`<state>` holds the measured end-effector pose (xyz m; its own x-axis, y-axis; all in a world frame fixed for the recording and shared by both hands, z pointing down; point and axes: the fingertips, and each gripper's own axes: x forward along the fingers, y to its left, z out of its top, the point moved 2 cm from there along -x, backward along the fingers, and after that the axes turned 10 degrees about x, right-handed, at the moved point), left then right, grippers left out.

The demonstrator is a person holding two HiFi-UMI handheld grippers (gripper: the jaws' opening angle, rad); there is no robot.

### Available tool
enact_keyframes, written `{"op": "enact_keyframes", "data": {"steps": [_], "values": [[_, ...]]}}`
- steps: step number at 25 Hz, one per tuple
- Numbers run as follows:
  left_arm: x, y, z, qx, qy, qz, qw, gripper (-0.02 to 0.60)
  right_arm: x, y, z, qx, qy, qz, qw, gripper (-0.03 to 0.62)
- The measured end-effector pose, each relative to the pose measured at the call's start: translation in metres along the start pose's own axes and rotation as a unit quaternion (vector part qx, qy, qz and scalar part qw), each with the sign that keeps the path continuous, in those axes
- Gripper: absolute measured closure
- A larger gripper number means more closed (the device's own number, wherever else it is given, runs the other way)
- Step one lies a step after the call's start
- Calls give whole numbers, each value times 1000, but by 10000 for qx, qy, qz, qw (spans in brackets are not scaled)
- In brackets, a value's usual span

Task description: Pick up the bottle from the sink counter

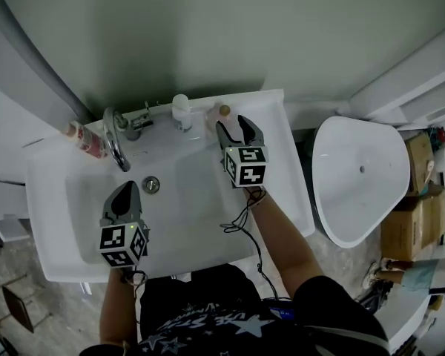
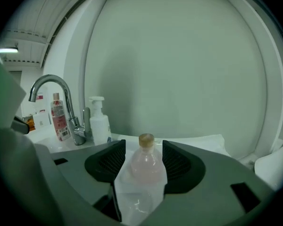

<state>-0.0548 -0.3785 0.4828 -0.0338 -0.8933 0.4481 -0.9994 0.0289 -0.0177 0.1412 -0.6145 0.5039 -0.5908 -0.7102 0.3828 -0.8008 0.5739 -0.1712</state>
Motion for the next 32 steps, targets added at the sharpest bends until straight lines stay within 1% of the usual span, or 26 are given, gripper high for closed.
{"op": "enact_keyframes", "data": {"steps": [5,8,10,14,19,22,25,32], "values": [[14,0,-3,-64,43,152,9999,561,35,-6,-4,-15,65,100,9999,358],[18,0,-6,-129,59,207,9997,561,50,-10,-7,-136,97,66,9998,361],[18,1,-7,-161,71,228,9996,561,56,-11,-7,-266,73,44,9996,387],[16,2,-12,-162,117,238,9995,561,58,-4,-6,-483,-10,191,9986,433],[15,3,-23,-257,208,218,9992,561,60,-4,-5,-359,171,282,9988,453],[12,4,-24,-271,173,169,9993,561,54,-3,-4,-301,213,244,9990,454],[5,7,-22,-222,90,68,9997,561,38,4,2,-309,139,185,9993,454],[-23,17,-8,-59,-200,-319,9993,561,-20,39,25,-175,-116,3,9998,454]]}}
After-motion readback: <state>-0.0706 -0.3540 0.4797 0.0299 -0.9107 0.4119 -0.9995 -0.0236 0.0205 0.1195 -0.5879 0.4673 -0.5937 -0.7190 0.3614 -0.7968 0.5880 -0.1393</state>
